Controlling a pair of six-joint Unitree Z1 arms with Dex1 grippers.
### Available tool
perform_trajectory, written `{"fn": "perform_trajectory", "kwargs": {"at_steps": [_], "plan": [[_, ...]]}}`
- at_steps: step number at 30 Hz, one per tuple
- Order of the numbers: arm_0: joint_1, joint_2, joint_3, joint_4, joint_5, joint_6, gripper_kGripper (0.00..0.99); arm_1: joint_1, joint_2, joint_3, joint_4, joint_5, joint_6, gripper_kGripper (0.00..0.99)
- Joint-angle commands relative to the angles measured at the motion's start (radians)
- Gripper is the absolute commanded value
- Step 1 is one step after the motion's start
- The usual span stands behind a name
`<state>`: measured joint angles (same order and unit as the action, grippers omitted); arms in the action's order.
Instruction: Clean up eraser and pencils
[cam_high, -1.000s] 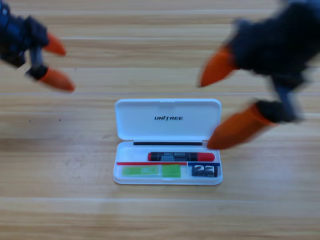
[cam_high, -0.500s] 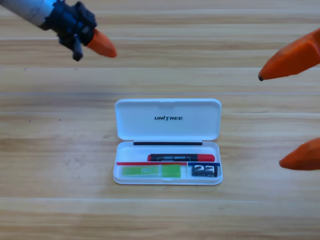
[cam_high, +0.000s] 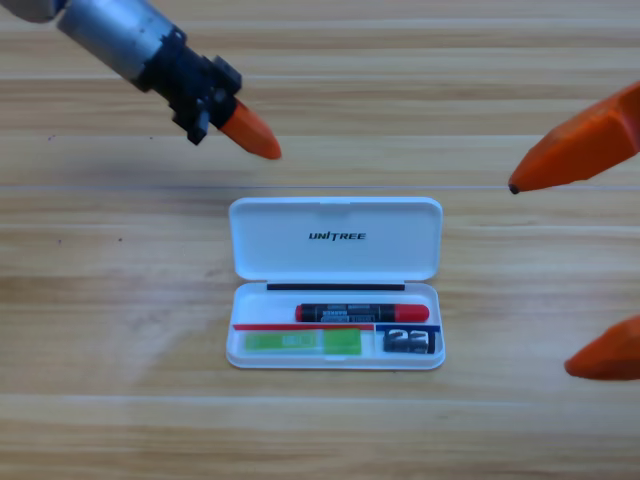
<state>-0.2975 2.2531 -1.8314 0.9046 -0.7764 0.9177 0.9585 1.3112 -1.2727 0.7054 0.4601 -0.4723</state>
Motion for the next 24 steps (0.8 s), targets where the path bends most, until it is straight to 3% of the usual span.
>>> {"fn": "perform_trajectory", "kwargs": {"at_steps": [1,24], "plan": [[0.014,0.138,-0.045,0.071,-0.072,0.027,0.000,0.014,0.033,0.039,-0.014,0.034,0.007,0.990],[-0.042,0.207,-0.039,0.203,-0.144,0.121,0.000,0.016,0.040,0.049,-0.015,0.032,0.009,0.990]]}}
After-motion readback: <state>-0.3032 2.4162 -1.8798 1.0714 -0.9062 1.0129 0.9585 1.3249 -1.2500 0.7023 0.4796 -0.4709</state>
